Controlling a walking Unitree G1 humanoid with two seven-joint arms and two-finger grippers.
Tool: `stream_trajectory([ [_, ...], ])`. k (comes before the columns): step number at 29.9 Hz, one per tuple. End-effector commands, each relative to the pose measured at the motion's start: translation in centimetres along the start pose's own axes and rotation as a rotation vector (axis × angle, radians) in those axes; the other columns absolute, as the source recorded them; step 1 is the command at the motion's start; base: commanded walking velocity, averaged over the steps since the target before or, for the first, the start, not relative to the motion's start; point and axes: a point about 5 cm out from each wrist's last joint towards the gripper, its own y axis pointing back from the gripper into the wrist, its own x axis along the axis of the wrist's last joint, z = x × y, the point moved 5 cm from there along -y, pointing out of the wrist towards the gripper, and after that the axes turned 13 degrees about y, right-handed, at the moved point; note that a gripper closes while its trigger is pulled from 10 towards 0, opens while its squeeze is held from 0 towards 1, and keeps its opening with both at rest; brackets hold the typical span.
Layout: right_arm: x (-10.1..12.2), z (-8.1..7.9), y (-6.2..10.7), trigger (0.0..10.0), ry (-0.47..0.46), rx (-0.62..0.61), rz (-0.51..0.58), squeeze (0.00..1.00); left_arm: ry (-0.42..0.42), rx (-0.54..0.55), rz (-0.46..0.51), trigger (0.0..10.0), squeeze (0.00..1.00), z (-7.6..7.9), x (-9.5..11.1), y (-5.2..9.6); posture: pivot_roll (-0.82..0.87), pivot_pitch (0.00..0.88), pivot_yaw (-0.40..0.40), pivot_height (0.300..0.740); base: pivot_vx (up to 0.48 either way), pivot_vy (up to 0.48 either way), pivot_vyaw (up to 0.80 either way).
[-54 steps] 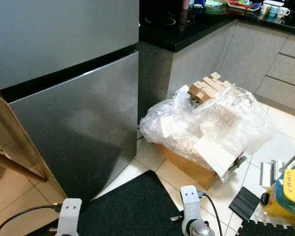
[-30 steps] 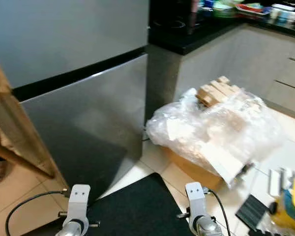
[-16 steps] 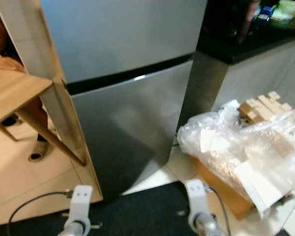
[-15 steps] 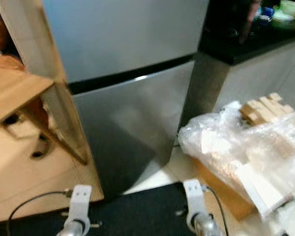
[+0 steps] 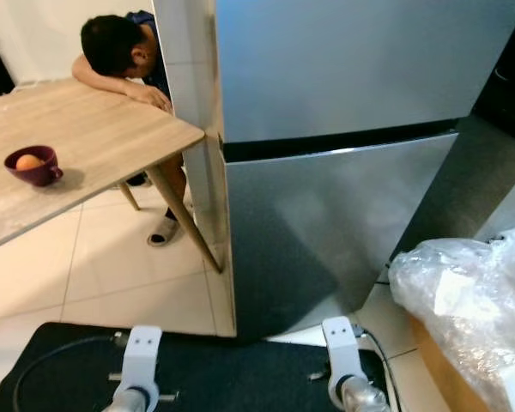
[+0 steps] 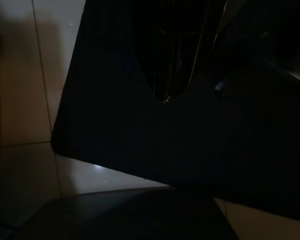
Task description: Restocking fridge
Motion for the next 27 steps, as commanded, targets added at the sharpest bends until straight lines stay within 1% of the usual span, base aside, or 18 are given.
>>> stream_trajectory([
  [1,0.02,-0.26,-0.04,10.0,0.006,0.004,-0.003,0.00,0.008,-0.001,-0.018,10.0,0.00,0.07,-0.62,0.16,-0.06,0.021,-0.067,0.731,0.000,0.000,0.80],
  [10,0.03,-0.40,-0.06,10.0,0.015,0.006,-0.005,0.00,0.038,0.013,-0.024,10.0,0.00,-0.20,-0.84,0.23,-0.06,0.021,-0.065,0.731,0.000,0.000,0.80],
  [16,-0.12,-0.40,-0.04,10.0,0.015,0.005,-0.010,0.00,0.025,0.014,-0.015,10.0,0.00,-0.20,-0.66,0.20,-0.06,0.021,-0.066,0.731,0.000,0.000,0.80],
  [27,-0.18,-0.41,-0.08,10.0,0.020,0.004,-0.021,0.00,0.044,0.035,-0.021,10.0,0.00,-0.55,-0.84,0.25,-0.06,0.026,-0.070,0.731,0.000,0.000,0.80],
])
